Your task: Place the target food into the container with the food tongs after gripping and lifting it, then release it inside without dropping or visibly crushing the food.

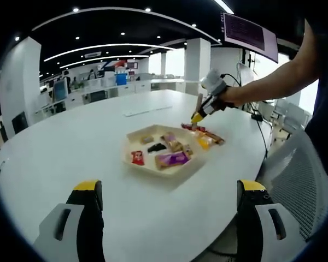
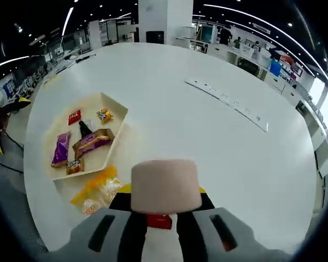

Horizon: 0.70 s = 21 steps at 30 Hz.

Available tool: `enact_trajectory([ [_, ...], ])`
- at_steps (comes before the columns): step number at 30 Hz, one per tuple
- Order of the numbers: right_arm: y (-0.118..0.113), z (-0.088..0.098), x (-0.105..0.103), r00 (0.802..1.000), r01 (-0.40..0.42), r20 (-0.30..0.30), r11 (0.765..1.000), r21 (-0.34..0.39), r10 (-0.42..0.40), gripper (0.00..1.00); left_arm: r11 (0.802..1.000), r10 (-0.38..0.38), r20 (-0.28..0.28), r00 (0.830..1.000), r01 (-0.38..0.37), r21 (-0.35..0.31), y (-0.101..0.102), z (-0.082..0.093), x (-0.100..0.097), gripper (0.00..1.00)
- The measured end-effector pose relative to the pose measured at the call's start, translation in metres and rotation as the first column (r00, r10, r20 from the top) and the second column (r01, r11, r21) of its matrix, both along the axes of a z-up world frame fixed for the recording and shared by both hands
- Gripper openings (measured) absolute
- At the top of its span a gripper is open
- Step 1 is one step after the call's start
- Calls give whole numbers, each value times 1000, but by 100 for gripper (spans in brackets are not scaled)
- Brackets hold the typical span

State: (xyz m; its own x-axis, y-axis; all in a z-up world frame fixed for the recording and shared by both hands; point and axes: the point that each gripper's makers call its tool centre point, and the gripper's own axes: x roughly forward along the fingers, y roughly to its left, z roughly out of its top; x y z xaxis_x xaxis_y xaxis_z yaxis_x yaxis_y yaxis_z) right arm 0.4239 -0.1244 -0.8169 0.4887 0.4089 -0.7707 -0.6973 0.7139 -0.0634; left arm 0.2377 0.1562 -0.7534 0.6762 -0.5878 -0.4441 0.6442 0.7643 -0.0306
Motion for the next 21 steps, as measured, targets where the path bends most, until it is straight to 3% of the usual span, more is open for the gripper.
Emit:
enact_trajectory([
  [11,-2,3,-1,999,-45,-10,999,8,45,17,1000,0,-1,1000,0,-1,0,0,0,99],
  [15,1,14,-4,997,-71,-16,997,37,71,17,1000,-2,-3,1000,2,0,0,0,-1,99],
  [21,6,37,-2,988,-151,-9,988,23,152,17,1000,-5,-2,1000,5,0,0,0,-1,99],
])
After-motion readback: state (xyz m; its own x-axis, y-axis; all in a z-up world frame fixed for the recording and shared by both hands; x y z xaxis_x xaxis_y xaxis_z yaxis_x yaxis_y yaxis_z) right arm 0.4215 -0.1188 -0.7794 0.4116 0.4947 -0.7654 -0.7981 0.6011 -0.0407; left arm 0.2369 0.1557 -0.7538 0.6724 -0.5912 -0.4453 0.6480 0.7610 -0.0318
